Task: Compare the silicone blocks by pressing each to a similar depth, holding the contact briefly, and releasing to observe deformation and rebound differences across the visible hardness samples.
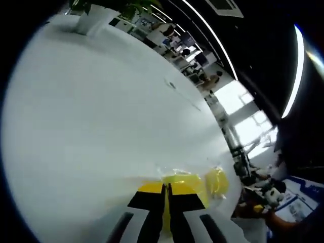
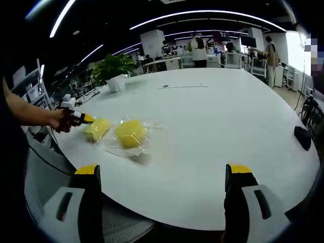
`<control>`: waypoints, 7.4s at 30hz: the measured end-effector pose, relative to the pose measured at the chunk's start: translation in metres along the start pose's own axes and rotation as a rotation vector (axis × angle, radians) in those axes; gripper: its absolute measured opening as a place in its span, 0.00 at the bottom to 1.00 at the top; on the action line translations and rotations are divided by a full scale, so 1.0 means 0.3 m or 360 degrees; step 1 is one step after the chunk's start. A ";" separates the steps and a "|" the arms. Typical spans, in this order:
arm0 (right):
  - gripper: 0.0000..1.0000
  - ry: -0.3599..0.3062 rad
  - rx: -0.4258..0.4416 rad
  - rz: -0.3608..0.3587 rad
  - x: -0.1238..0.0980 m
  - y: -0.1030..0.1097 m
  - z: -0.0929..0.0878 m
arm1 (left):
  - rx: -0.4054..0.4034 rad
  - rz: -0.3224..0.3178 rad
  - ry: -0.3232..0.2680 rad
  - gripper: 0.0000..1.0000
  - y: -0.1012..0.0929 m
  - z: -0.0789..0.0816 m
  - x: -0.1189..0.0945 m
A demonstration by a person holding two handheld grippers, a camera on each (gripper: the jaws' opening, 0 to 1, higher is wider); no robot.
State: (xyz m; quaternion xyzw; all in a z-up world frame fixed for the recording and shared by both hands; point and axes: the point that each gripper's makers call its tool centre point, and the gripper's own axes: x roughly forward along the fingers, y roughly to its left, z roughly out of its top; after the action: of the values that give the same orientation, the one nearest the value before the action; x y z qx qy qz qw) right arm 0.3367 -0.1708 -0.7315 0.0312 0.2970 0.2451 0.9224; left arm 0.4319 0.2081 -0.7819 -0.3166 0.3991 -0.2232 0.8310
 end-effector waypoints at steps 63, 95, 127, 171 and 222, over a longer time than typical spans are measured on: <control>0.96 -0.0115 -0.0026 0.0131 0.011 0.088 0.107 | 0.0811 -0.0349 -0.0231 0.00 -0.502 0.134 -0.166; 0.96 -0.0280 -0.0236 0.0674 0.067 0.332 0.374 | 0.1040 -0.0689 -0.0276 0.00 -0.833 0.121 -0.302; 0.72 -0.0411 -0.0364 0.1169 0.095 0.625 0.489 | 0.1036 -0.0982 -0.0267 0.00 -1.038 0.020 -0.336; 0.26 -0.0532 -0.0180 0.1511 0.000 0.798 0.576 | 0.1003 -0.1032 -0.0355 0.00 -1.045 0.043 -0.408; 0.04 -0.0349 0.0026 0.1567 -0.033 0.804 0.616 | 0.1138 -0.1077 -0.0423 0.00 -1.033 0.046 -0.417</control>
State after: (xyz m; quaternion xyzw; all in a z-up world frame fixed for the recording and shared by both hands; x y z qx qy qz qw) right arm 0.3290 0.0526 -0.5254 0.2005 0.1504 0.6440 0.7228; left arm 0.3337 0.0740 -0.4916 -0.1495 0.0636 -0.5604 0.8121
